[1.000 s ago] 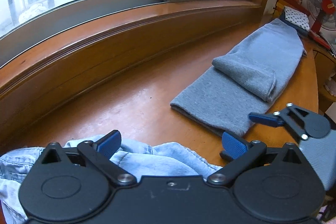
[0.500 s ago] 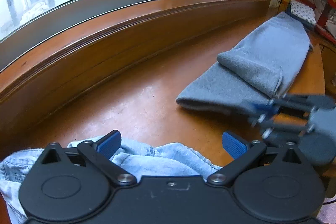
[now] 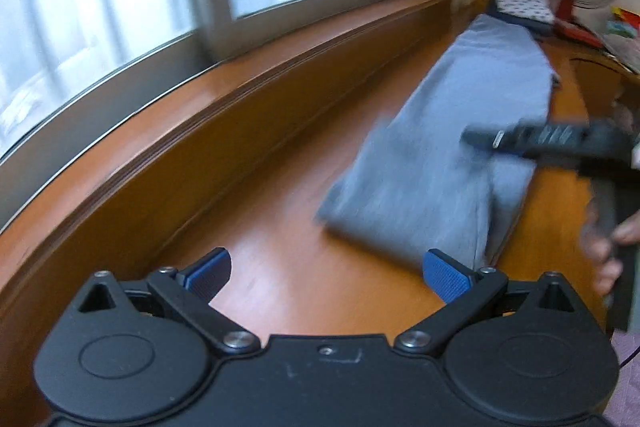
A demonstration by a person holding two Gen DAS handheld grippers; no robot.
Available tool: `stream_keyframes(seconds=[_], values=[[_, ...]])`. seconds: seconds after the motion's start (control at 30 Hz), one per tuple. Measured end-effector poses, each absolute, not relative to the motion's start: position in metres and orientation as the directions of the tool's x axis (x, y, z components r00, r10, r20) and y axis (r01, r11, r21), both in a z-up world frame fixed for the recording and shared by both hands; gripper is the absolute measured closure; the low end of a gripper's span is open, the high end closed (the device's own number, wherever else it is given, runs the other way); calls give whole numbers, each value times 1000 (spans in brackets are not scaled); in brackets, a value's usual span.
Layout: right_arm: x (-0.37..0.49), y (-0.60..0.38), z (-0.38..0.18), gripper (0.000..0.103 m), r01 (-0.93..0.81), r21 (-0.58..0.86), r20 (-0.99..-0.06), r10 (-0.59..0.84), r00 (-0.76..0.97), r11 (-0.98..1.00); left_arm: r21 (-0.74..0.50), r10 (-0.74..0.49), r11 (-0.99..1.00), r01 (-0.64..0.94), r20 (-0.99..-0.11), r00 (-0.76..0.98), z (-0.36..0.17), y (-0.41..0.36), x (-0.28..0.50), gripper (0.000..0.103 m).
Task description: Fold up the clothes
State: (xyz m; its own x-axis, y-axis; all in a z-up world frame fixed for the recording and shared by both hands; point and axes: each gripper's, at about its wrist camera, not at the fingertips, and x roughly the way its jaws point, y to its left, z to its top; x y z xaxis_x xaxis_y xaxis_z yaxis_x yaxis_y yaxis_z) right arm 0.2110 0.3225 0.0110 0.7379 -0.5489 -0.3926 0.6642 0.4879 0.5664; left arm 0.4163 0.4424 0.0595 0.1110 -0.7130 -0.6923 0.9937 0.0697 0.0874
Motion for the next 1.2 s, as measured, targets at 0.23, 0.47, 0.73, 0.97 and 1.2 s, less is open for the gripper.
stream_keyframes(seconds=[0.23, 0.47, 0.73, 0.97, 1.2], values=[[211, 318, -16, 85, 727, 476, -476, -550, 686, 495, 115, -689, 43, 992, -716, 113, 34, 379, 406, 0], [184, 341, 13, 48, 656, 530, -393, -530, 751, 537, 54, -680, 122, 991, -723, 123, 33, 387, 428, 0], [226, 332, 1, 50, 688, 423, -490, -490, 721, 590, 8, -663, 172, 985, -739, 122, 33, 394, 438, 0], [239, 338, -6, 88, 687, 351, -502, -492, 711, 636, 49, -674, 124, 991, -728, 121, 34, 393, 432, 0], [228, 346, 9, 90, 751, 250, -411, -636, 654, 611, 61, -699, 74, 995, -708, 95, 35, 384, 422, 0]])
